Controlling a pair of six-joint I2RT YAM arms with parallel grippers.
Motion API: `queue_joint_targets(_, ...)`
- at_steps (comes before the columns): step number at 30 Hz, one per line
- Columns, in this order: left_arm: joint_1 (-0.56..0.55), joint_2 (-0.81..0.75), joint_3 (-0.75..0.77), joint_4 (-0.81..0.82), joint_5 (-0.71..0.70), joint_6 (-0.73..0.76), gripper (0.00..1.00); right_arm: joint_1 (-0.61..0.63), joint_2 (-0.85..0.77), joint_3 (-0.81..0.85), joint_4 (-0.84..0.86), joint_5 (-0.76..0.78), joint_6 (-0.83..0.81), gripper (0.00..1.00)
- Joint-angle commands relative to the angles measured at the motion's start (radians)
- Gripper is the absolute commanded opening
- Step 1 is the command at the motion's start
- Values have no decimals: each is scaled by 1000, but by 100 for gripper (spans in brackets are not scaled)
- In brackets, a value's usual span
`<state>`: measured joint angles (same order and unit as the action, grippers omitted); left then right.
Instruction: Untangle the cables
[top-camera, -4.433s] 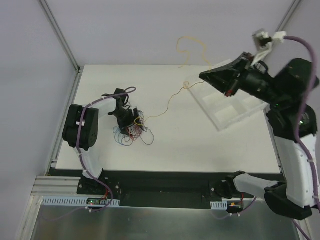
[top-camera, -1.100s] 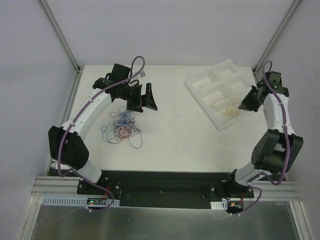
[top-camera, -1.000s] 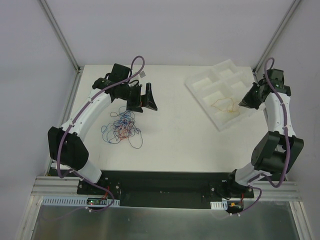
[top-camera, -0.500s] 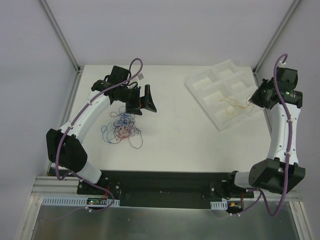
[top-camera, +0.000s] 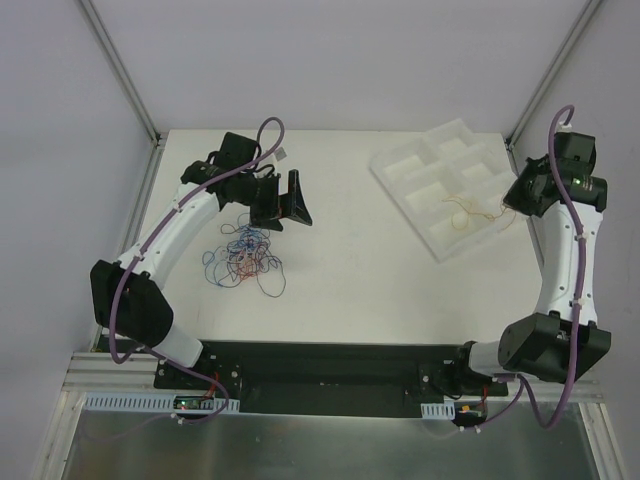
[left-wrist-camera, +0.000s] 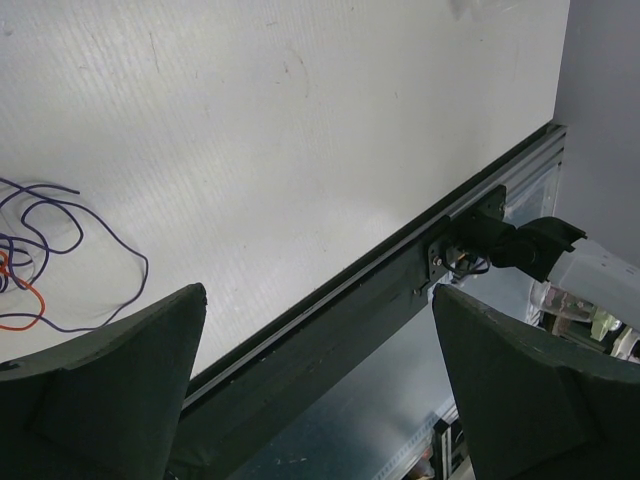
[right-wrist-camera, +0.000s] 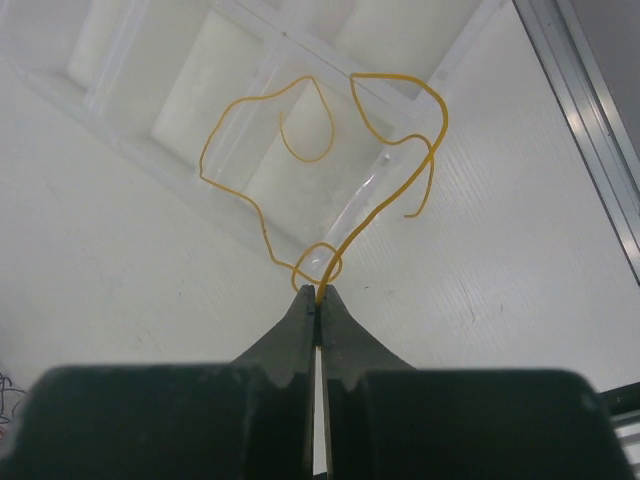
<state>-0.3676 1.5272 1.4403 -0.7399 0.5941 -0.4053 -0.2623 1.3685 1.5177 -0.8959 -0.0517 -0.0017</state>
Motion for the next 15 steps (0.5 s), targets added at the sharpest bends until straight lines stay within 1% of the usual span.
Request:
queue_joint_targets(1, -10, -1, 12, -4, 22, 25, 95, -5, -46, 38, -31, 46, -40, 0)
queue_joint_targets(5, -10, 33, 38, -6, 27, 31, 95, -5, 7, 74, -52, 36, -46, 0)
queue_joint_targets(8, -10, 39, 37, -4, 24, 34, 95, -3, -3, 104, -51, 46, -49, 0)
queue_joint_targets(12, -10, 53, 35, -4, 26, 42, 95, -5, 36, 95, -50, 16, -49, 0)
queue_joint_targets(15, -10, 53, 42, -4, 20, 49, 95, 0, 32, 62, -34, 42, -63, 0)
